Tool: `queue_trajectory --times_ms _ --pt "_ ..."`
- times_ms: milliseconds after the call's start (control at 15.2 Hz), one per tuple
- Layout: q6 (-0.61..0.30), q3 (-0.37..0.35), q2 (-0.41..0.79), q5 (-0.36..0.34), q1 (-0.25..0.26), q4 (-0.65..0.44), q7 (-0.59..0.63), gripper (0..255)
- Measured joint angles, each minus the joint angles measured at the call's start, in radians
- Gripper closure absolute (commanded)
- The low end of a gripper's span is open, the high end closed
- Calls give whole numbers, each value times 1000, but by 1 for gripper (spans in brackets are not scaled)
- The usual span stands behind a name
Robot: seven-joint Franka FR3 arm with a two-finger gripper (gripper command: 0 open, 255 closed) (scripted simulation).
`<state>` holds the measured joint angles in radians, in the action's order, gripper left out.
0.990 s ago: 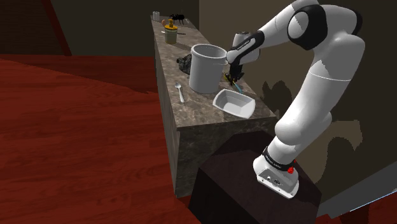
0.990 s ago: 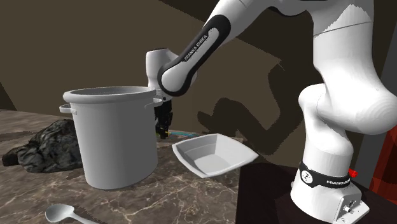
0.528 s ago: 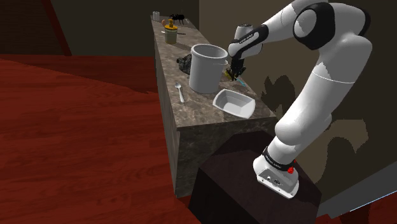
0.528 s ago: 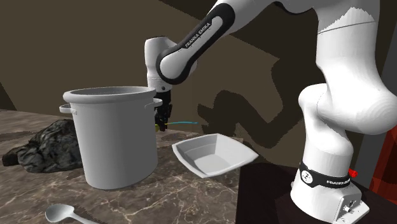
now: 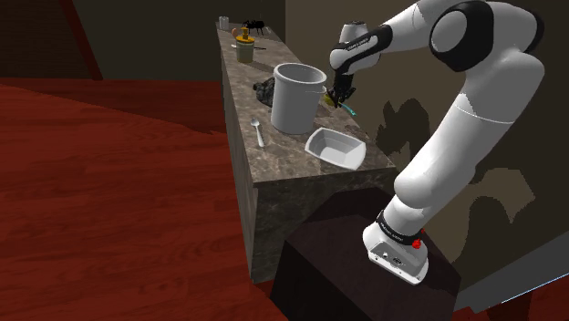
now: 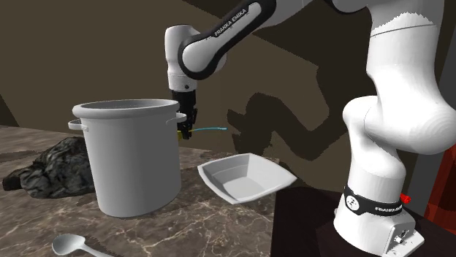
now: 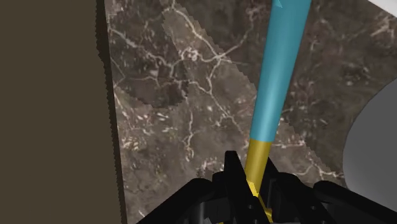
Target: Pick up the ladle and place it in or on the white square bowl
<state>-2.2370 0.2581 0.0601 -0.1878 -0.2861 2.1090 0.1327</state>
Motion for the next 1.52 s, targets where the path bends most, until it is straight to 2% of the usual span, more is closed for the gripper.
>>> queue_trajectory --times_ms 330,462,990,1518 --pt "57 -1 -24 0 2 -34 -7 255" --pt "60 -8 -66 -13 10 8 14 255" --pt "84 -80 -337 -76 50 278 164 255" --pt "148 -182 -615 -63 95 519 298 255"
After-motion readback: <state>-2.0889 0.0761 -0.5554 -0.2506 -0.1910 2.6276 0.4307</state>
